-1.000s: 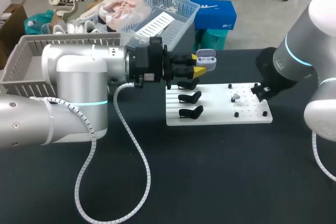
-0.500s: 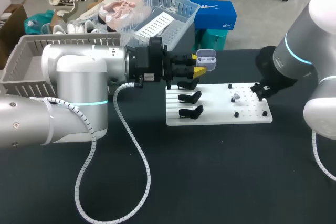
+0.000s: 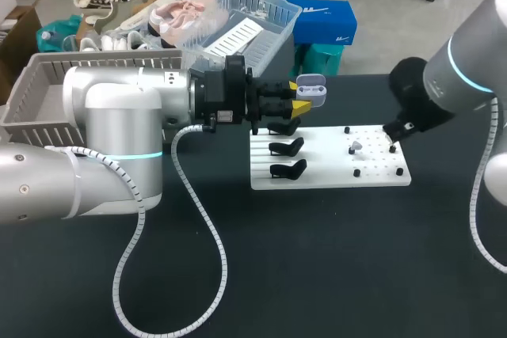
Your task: Pick up each earbud case from the left stands, insert the matching earbuds, close the lid, and place the case in the box.
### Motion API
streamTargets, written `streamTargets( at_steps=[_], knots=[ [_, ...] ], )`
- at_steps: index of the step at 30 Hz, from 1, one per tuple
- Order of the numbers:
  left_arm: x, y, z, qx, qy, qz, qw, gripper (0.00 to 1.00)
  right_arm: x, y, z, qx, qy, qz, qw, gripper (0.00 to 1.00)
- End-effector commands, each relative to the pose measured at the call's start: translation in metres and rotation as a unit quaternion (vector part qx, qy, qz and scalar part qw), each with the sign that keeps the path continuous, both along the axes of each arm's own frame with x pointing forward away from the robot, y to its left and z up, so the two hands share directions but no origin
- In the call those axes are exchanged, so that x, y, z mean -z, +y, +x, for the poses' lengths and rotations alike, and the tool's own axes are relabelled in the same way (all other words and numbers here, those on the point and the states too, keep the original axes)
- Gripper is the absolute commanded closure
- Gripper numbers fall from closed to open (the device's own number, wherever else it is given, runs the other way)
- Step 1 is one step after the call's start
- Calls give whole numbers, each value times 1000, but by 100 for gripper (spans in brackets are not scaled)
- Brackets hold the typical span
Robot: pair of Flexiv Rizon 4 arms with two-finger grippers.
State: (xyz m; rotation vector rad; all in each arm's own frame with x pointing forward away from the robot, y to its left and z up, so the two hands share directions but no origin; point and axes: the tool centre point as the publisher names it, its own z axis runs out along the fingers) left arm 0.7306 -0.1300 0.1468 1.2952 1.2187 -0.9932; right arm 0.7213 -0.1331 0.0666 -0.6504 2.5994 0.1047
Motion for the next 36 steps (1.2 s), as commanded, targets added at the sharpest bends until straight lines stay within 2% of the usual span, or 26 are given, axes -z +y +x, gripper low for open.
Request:
streamTargets(
  at_steps=[1, 16, 18, 21, 23, 26, 33, 36],
  knots=[
    [1, 0, 1, 0, 0, -1, 1000, 100, -3, -4, -9, 3, -12, 2, 1000, 100],
    [1, 0, 1, 0, 0, -1, 1000, 100, -3, -4, -9, 3, -12, 2, 1000, 100],
    [1, 0, 1, 0, 0, -1, 1000, 100, -3, -2, -8, 26, -8, 34, 999, 100],
    [1, 0, 1, 0, 0, -1, 1000, 100, -1, -4, -13, 100, -7, 49, 994, 100],
    [1, 0, 1, 0, 0, -1, 1000, 100, -1, -7, -16, 163, 4, 59, 985, 100],
    [1, 0, 1, 0, 0, -1, 1000, 100, -6, -9, -25, 221, 10, 66, 973, 100],
    [1, 0, 1, 0, 0, -1, 1000, 100, -28, -4, -52, 324, 34, 121, 938, 100],
    [1, 0, 1, 0, 0, -1, 1000, 100, -39, 4, -63, 368, 28, 103, 924, 100]
  ],
)
